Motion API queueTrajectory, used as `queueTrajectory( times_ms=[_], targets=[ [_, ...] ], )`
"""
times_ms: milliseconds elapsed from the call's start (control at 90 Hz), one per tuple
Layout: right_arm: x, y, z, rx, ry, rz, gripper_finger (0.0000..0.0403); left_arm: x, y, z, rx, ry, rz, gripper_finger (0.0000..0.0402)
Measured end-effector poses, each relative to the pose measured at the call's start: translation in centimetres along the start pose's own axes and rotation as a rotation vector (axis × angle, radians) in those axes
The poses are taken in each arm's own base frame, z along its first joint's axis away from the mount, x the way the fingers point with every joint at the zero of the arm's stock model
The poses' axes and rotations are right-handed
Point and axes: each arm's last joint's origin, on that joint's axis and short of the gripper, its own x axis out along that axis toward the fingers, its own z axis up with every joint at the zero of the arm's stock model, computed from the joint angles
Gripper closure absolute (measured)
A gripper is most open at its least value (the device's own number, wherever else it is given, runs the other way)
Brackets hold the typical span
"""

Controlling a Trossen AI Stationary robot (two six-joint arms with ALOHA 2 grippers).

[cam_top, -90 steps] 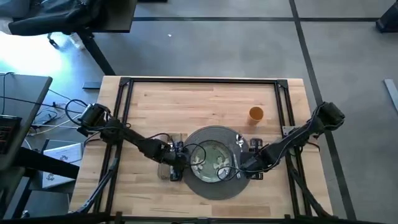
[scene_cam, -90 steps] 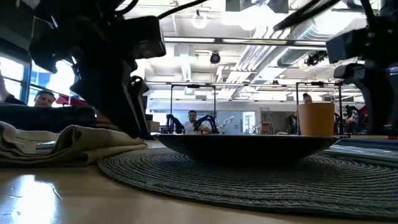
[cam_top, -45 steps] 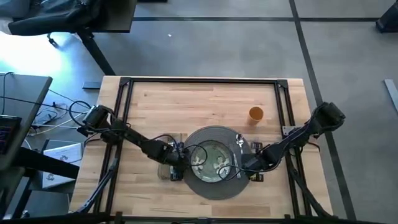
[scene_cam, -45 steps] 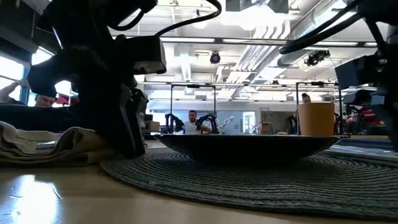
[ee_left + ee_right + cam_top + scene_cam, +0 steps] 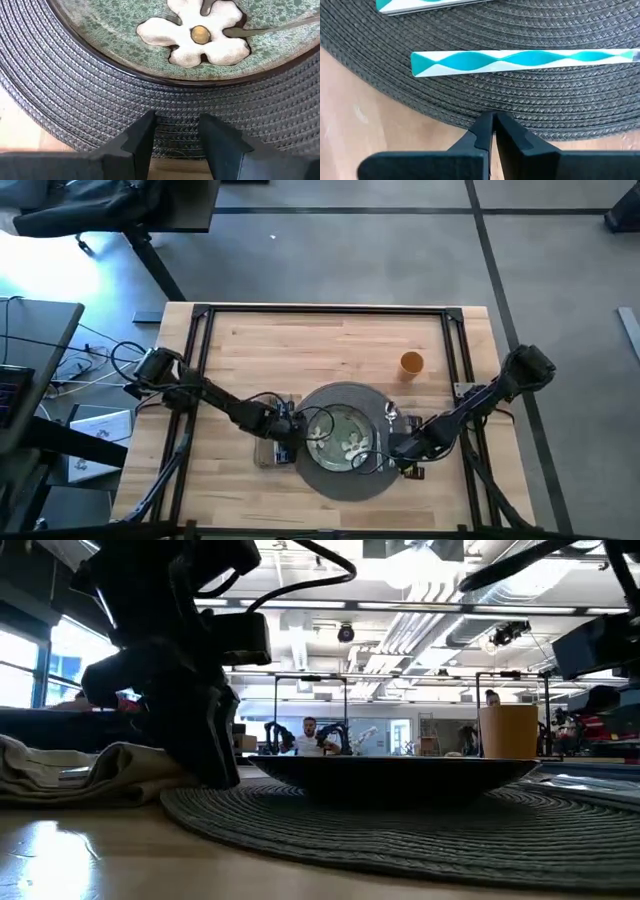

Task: Set table place
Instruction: Adjust the gray table mat, then adjust the brown napkin

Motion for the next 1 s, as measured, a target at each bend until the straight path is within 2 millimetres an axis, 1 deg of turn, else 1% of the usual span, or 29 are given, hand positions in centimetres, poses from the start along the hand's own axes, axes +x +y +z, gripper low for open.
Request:
queueTrajectory(
  times_ms=[67, 122, 200, 267, 322, 389, 444, 522, 600, 656, 756, 933, 1000],
  targets=[
    [-0.6, -0.1, -0.1, 0.007, 0.006, 0.003, 0.0403, -0.5, 0.0, 0.3, 0.003, -0.002, 0.000, 0.0266],
    [-1.5, -0.1, -0.1, 0.005, 0.009, 0.006, 0.0403, -1.4, -0.1, 0.9, 0.005, -0.030, -0.013, 0.0266],
    [-3.4, -0.1, -0.1, -0.010, 0.003, 0.011, 0.0403, -3.6, -0.1, 2.4, 0.001, -0.087, -0.034, 0.0266],
    [-5.0, -0.3, 0.0, -0.012, -0.013, 0.018, 0.0403, -5.6, 0.0, 3.1, -0.009, -0.102, -0.042, 0.0266],
    [-6.2, -0.5, 0.1, -0.014, -0.047, 0.041, 0.0403, -7.4, 0.1, 3.0, -0.016, -0.098, -0.055, 0.0266],
    [-7.3, -0.9, 0.3, 0.008, -0.103, 0.066, 0.0403, -9.2, 0.2, 2.2, -0.036, -0.076, -0.063, 0.0266],
    [-7.8, -1.2, 0.3, 0.040, -0.147, 0.060, 0.0403, -9.9, 0.0, 1.3, -0.052, -0.067, -0.073, 0.0266],
    [-8.1, -1.5, 0.2, 0.076, -0.195, 0.031, 0.0403, -9.5, -0.6, -0.2, -0.043, -0.059, -0.070, 0.0266],
    [-8.3, -1.6, 0.3, 0.093, -0.233, 0.008, 0.0403, -8.5, -1.2, -1.1, -0.030, -0.083, -0.064, 0.0266],
    [-8.3, -1.6, 0.3, 0.095, -0.240, 0.003, 0.0403, -7.5, -1.3, -1.7, -0.028, -0.071, -0.047, 0.0266],
    [-8.3, -1.6, 0.4, 0.096, -0.246, 0.006, 0.0403, -5.0, -1.3, -3.0, -0.023, -0.016, -0.009, 0.0266],
    [-8.3, -1.5, 0.4, 0.097, -0.248, 0.007, 0.0403, -2.9, -1.9, -3.4, -0.019, 0.019, -0.029, 0.0266],
    [-8.3, -1.5, 0.4, 0.101, -0.247, 0.007, 0.0403, -2.6, -2.3, -3.4, -0.021, 0.027, -0.065, 0.0266]
  ],
)
